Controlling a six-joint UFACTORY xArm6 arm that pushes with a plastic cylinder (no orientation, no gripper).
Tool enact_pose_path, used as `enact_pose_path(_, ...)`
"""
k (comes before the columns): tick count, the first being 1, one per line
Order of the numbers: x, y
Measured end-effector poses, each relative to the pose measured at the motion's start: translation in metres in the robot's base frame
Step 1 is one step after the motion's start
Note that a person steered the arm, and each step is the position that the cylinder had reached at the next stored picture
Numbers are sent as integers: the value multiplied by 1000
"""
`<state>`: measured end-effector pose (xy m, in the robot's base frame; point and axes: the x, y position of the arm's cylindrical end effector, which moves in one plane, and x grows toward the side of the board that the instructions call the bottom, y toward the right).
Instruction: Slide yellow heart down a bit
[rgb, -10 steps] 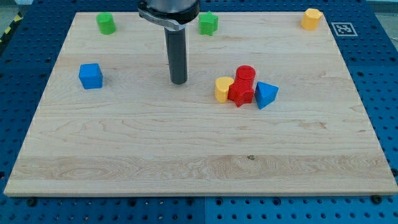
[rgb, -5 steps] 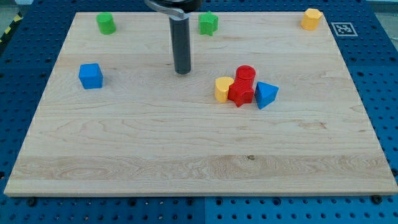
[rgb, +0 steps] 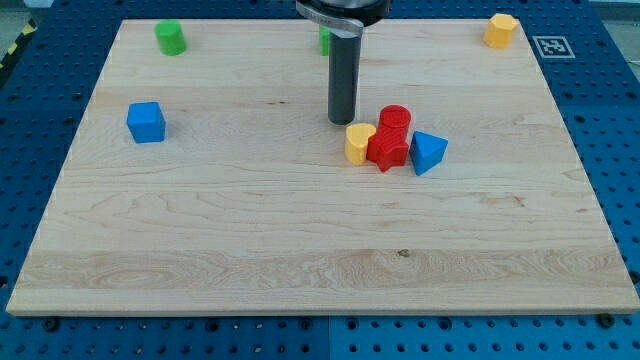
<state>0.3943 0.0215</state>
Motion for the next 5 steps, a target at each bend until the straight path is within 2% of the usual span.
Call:
enact_pose_path(3, 68, 36)
enact_pose_path(5, 61, 43)
